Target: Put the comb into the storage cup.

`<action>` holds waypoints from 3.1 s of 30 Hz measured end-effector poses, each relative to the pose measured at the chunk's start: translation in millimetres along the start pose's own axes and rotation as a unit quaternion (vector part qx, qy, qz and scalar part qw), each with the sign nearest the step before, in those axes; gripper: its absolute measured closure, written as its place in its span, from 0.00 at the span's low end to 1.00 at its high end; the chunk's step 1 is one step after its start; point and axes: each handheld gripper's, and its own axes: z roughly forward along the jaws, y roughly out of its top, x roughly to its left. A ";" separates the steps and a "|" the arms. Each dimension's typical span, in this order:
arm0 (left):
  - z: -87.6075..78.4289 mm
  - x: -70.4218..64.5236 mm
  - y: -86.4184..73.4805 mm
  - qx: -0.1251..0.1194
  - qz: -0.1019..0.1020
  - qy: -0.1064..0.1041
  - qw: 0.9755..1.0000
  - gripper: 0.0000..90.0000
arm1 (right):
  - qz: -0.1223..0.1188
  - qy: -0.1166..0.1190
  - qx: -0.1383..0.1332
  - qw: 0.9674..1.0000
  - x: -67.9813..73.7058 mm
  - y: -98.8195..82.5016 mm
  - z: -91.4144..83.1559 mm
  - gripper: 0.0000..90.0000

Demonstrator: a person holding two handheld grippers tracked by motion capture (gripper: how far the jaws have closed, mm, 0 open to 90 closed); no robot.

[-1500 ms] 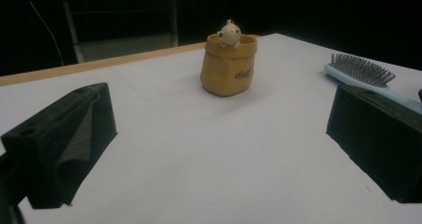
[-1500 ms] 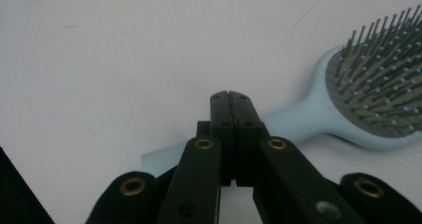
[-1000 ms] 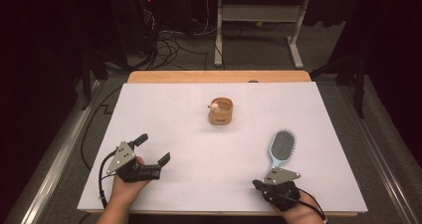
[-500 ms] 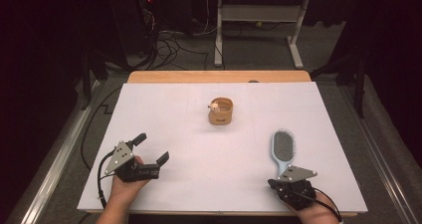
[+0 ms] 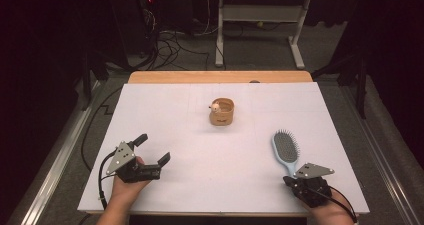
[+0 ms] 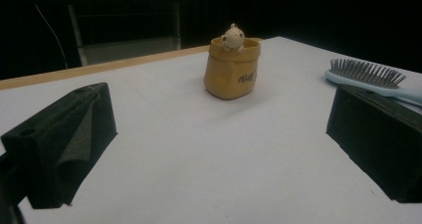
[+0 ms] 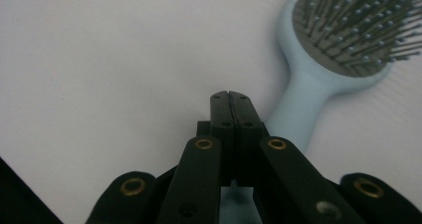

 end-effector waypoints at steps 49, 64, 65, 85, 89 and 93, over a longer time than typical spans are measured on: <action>2.4 2.3 -10.5 0.027 0.020 0.013 0.999 0.01 | 0.075 0.028 -0.150 0.985 -10.7 15.7 4.5 0.98; 3.4 2.9 -11.1 0.032 0.019 0.016 0.999 0.00 | 0.092 0.035 -0.201 0.975 -1.9 36.4 25.1 0.68; 3.6 2.6 -11.0 0.031 0.016 0.017 0.999 0.00 | 0.091 0.036 -0.206 0.974 -2.1 38.7 26.8 0.65; 3.0 3.1 -13.0 0.030 0.019 0.008 0.999 0.00 | 0.075 0.043 -0.251 0.964 3.3 50.9 33.4 0.00; 3.4 3.1 -13.0 0.021 0.018 0.008 1.000 0.00 | 0.070 0.044 -0.254 0.964 2.2 49.4 32.9 0.00; 2.8 2.6 -14.0 0.027 0.016 0.010 0.999 0.00 | 0.070 0.037 -0.255 0.964 2.3 49.1 31.5 0.00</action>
